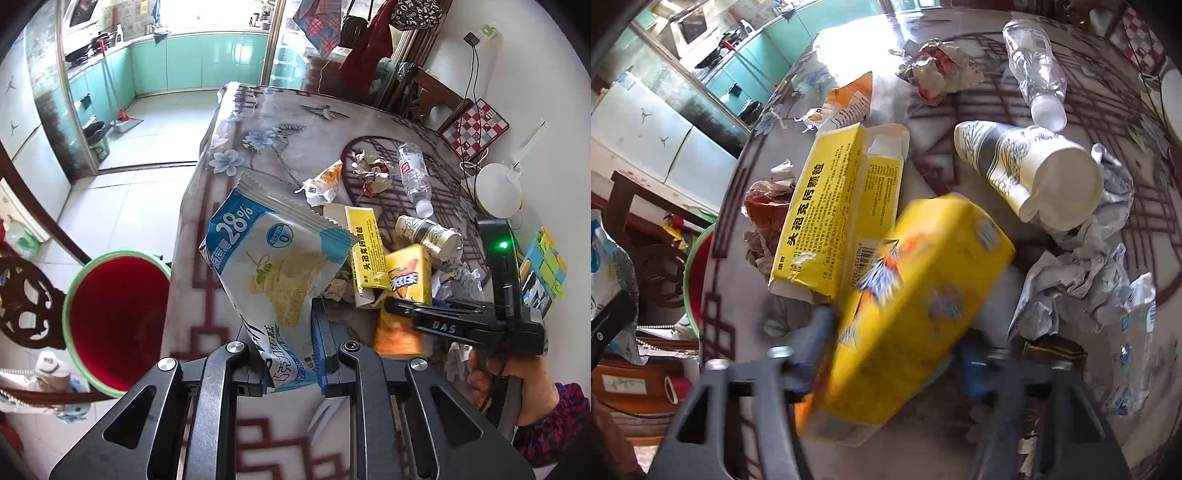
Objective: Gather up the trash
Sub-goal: 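Carry the wrapper toward the red bin with the left gripper while the right gripper grasps the yellow drink carton, then drop the wrapper into the red bin with the left gripper while the right gripper drops the carton in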
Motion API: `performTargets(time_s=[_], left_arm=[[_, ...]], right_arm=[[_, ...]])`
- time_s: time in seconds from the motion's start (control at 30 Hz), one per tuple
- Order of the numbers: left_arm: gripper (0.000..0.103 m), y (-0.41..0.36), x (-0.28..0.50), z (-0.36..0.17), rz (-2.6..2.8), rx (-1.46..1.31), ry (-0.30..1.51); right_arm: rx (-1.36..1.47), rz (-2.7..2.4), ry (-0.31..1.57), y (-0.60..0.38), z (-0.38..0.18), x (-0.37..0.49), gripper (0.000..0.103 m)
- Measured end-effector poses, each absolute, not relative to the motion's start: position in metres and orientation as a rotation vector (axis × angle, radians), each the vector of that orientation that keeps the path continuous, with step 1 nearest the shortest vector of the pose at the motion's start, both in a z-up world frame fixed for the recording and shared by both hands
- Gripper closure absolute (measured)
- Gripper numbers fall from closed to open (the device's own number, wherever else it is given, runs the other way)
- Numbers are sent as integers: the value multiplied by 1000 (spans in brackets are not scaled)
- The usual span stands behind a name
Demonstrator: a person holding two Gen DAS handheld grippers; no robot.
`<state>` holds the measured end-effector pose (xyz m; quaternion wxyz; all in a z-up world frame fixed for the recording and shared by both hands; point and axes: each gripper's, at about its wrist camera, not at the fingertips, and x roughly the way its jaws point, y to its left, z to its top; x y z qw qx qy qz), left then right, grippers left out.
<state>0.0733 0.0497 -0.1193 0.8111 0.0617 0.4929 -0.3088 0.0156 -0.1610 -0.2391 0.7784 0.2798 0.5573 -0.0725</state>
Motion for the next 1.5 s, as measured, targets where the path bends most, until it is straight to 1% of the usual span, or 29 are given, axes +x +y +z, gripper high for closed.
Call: performTargets(time_s=[0.03, 0.17, 0.33, 0.47, 0.6, 0.73, 1.0, 1.17, 1.3, 1.37, 1.4, 1.43, 1.47, 1.5], left_arm=[[86, 52, 76, -120, -660, 132, 1054], [86, 63, 86, -124, -662, 128, 1063], [86, 79, 101, -129, -642, 122, 1073], [86, 94, 113, -132, -611, 114, 1075], [86, 112, 125, -138, -557, 105, 1088], [86, 134, 135, -149, -482, 89, 1112], [86, 190, 153, -176, -333, 17, 1183], [86, 211, 164, -188, -283, -16, 1215], [86, 218, 172, -192, -274, -46, 1223], [81, 219, 175, -192, -265, -52, 1216], [77, 219, 176, -191, -264, -56, 1211], [73, 219, 176, -190, -266, -61, 1205], [60, 219, 177, -190, -271, -66, 1198], [45, 219, 177, -188, -274, -69, 1186]], right_arm=[[634, -158, 1199, -163, -240, 13, 71], [636, -184, 1149, -161, -223, 5, 71], [617, -184, 1063, -153, -180, 5, 71], [579, -138, 1018, -132, -153, 22, 71], [531, -46, 1013, -102, -142, 49, 70], [498, 95, 1038, -59, -146, 86, 70], [457, 292, 1143, 13, -181, 139, 70], [433, 340, 1189, 38, -201, 157, 70], [434, 340, 1192, 48, -207, 166, 70], [431, 337, 1173, 49, -205, 168, 70], [431, 334, 1163, 50, -204, 170, 69], [434, 332, 1154, 49, -202, 170, 65], [442, 332, 1142, 48, -199, 171, 61], [452, 334, 1131, 48, -198, 172, 51]])
